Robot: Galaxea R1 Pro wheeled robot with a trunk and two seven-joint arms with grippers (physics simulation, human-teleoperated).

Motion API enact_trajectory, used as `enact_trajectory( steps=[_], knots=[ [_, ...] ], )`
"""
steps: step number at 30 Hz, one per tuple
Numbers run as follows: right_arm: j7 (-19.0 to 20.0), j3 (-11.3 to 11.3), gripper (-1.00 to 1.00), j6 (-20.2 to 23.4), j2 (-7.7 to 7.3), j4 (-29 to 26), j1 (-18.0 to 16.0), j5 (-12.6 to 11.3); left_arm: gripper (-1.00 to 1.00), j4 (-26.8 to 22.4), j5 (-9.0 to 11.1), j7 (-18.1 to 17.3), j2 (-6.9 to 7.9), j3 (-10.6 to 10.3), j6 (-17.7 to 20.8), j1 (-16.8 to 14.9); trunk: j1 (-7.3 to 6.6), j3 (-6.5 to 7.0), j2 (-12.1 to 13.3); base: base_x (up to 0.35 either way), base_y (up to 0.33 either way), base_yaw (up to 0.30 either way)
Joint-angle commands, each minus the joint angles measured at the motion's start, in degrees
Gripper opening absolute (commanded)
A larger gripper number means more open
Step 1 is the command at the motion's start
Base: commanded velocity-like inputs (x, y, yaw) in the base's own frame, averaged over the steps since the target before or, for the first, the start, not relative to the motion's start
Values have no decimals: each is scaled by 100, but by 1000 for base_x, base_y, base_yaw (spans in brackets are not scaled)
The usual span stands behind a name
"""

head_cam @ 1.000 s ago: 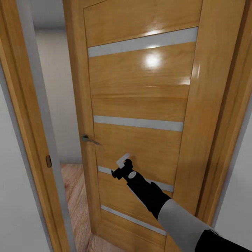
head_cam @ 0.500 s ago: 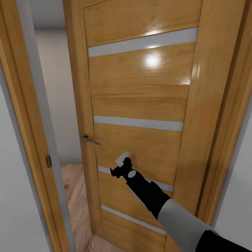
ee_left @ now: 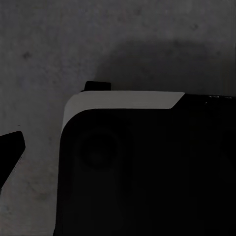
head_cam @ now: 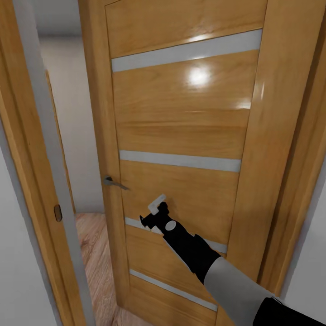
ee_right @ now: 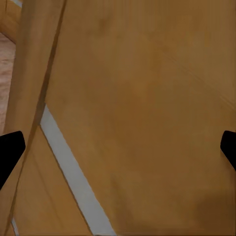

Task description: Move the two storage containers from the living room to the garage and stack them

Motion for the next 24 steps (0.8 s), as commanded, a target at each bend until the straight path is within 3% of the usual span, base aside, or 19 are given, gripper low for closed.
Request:
enact_trajectory(
  steps=[1,24],
  knots=[
    [-25,15,100,22,0,-4,-6,-14,100,-5,45,0,-1,0,-9,1,3,-6,-3,306,0,0],
    [-65,13,100,-57,0,181,-6,-1,100,-5,47,0,0,1,-15,0,3,-6,-3,302,0,0]
  ],
)
